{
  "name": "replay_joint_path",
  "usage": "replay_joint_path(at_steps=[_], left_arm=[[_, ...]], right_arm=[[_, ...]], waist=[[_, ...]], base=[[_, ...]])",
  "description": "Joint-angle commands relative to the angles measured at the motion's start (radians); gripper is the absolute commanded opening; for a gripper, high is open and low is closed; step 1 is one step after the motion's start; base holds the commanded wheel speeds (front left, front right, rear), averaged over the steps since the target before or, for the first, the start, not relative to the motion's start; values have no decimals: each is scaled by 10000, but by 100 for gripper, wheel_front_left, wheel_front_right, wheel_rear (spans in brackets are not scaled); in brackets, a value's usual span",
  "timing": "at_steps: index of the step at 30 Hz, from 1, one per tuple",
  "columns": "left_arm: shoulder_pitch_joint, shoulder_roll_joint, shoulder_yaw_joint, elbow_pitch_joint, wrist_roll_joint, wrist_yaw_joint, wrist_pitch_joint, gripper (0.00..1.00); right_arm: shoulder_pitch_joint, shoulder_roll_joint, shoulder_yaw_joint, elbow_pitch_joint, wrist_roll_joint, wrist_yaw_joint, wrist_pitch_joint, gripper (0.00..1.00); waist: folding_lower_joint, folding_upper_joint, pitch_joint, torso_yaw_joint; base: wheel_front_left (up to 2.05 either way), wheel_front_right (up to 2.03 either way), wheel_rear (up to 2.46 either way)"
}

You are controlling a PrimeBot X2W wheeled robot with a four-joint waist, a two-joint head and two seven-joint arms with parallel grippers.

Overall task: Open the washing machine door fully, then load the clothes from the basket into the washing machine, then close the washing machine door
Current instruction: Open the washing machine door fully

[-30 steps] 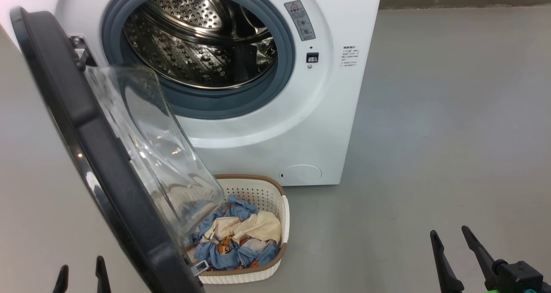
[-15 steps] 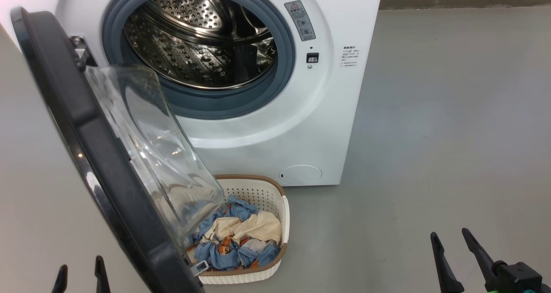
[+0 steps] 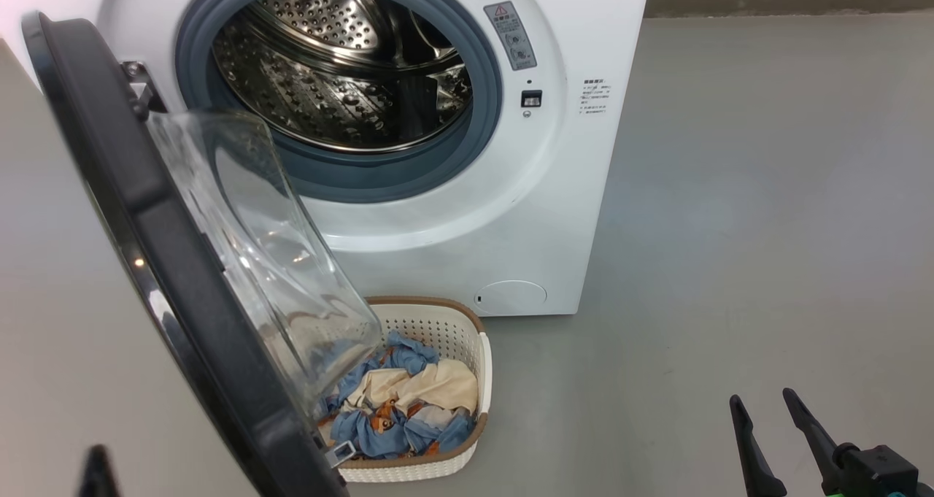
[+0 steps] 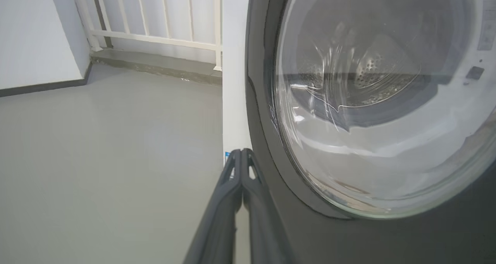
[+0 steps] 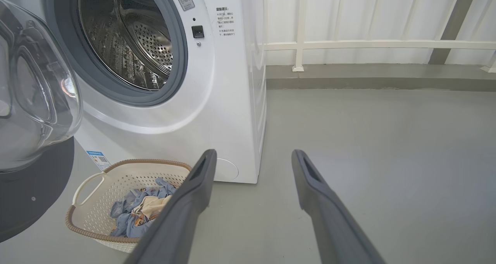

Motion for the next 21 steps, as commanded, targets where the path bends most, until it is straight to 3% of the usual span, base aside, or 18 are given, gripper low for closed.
replay_joint_path(at_steps=[1,6,12,16,21], left_arm=[[-326,194,585,-490,-252,257,-94,0],[-717,194,1597,-2315,-1126,1031,-94,0],[-1120,194,1689,-5303,-1026,1413,-94,0],[-1282,194,786,-7097,-864,1456,-94,0],[-1640,194,-1295,-8778,-409,984,-94,0]], right_arm=[[-308,-100,202,-194,-141,16,-120,100],[-275,-111,133,-210,-120,16,-120,100],[-158,-100,97,-161,-154,16,-120,100],[-115,-62,47,-134,-149,16,-120,100],[-42,-5,66,-55,-114,16,-120,100]], waist=[[0,0,-6,3],[0,0,-17,85],[0,0,-26,264],[0,0,-63,424],[0,0,-142,699]], base=[[0,0,0],[0,0,0],[0,0,0],[0,0,0],[0,0,0]])
